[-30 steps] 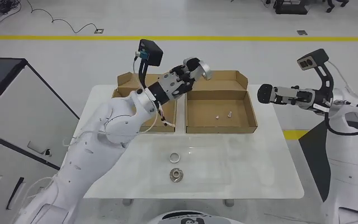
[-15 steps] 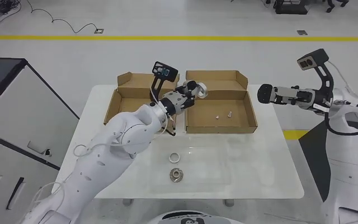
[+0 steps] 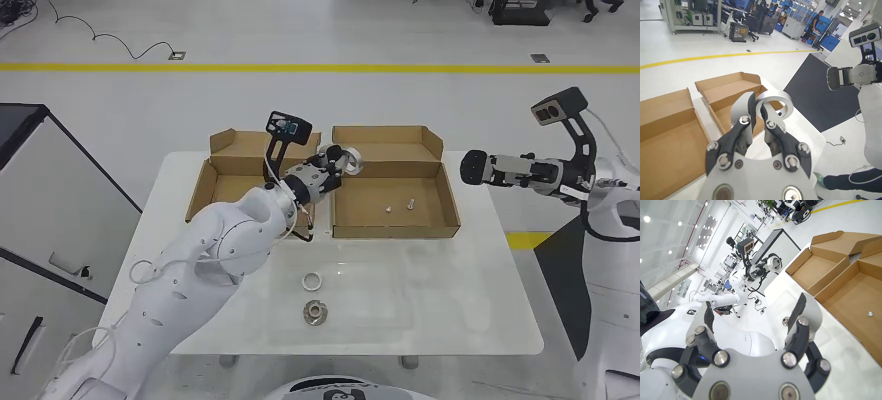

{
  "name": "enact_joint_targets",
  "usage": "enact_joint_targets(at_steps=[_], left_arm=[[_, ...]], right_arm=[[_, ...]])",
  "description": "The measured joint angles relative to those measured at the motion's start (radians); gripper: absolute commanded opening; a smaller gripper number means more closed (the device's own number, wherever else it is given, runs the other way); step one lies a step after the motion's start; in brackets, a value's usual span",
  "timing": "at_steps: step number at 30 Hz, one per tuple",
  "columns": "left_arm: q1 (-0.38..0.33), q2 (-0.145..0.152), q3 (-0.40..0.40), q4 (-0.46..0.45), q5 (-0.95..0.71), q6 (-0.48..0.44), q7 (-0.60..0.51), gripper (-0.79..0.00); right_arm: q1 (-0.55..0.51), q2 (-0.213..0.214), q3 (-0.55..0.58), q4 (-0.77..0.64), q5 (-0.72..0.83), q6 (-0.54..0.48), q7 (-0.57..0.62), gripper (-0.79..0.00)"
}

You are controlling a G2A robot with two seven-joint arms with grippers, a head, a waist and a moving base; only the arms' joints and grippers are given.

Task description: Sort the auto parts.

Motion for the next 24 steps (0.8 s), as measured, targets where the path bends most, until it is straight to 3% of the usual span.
enact_joint_targets(at_steps=[3,6,15,24], left_arm=[[0.013,-0.001,0.001,0.008,0.003,0.013,-0.005,-0.785],[0.001,-0.005,0.007,0.022,0.033,0.083,-0.062,-0.785],[-0.127,-0.024,0.098,0.124,0.190,0.269,-0.398,-0.785],[-0.242,-0.057,0.148,0.251,0.235,0.383,-0.580,-0.785]], right_arm=[[0.000,0.000,0.000,0.000,0.000,0.000,0.000,0.000],[0.000,0.000,0.000,0.000,0.000,0.000,0.000,0.000],[0.000,0.000,0.000,0.000,0.000,0.000,0.000,0.000],[0.000,0.000,0.000,0.000,0.000,0.000,0.000,0.000]])
